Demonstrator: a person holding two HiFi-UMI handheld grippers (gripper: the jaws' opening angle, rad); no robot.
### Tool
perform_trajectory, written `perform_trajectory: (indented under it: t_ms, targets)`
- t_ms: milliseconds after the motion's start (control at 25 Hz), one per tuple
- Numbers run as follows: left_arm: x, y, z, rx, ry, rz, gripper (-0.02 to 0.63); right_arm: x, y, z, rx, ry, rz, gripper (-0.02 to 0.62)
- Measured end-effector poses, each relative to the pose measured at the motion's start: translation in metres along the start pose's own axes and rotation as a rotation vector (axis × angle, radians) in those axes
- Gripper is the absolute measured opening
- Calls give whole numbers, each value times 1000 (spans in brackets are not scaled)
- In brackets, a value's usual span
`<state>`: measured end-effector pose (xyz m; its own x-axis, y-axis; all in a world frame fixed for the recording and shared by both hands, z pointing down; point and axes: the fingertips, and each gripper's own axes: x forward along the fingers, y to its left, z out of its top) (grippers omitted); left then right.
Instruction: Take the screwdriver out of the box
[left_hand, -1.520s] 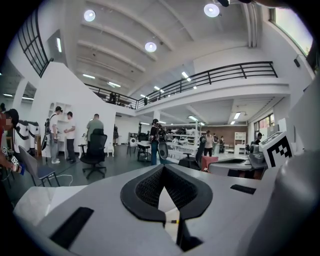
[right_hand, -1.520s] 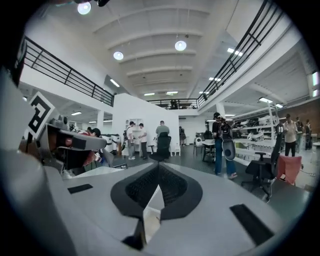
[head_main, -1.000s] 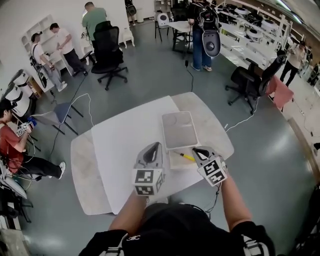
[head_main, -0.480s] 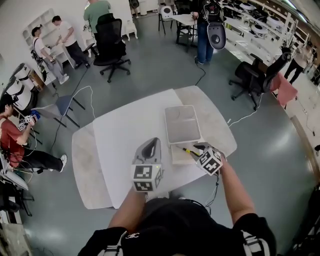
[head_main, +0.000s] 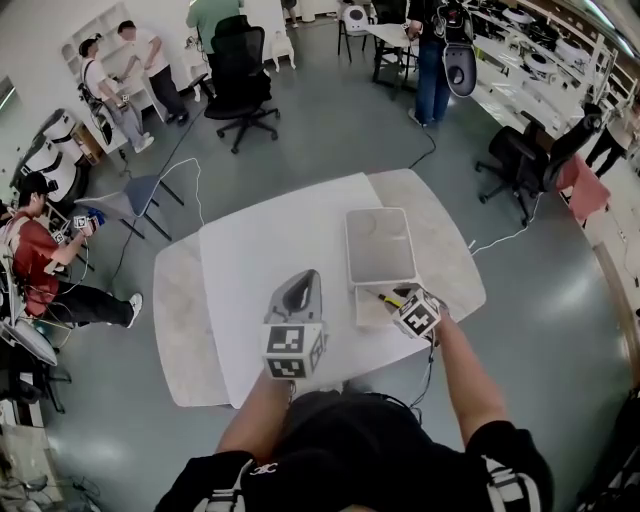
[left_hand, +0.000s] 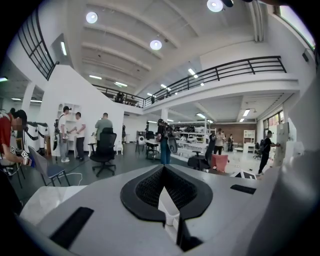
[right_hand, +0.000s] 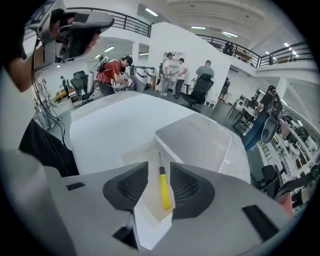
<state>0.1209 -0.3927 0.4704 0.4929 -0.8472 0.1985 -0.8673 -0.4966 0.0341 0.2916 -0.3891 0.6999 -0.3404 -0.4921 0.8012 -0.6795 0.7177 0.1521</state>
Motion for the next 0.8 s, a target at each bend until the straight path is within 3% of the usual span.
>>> perform_trajectory:
  t_ms: [240,360,520,640,800]
  targets:
    - [-9,19,5,-4,-10,39,13,33,1,-13,-15,80,20,120]
    - [-14,31,8,-7,-19,62,14,51,9,-35,50,168,64,121]
    - [-15,44,9,-12,-21,85,14,67,7,-37,65,201,93,123]
    - [-15,49,10,-14,-24,98,14,73,4,-51,81,287,97,123]
    - [-14,53,10,-13,-22,107,14,89,18,-40,49,255,173,123]
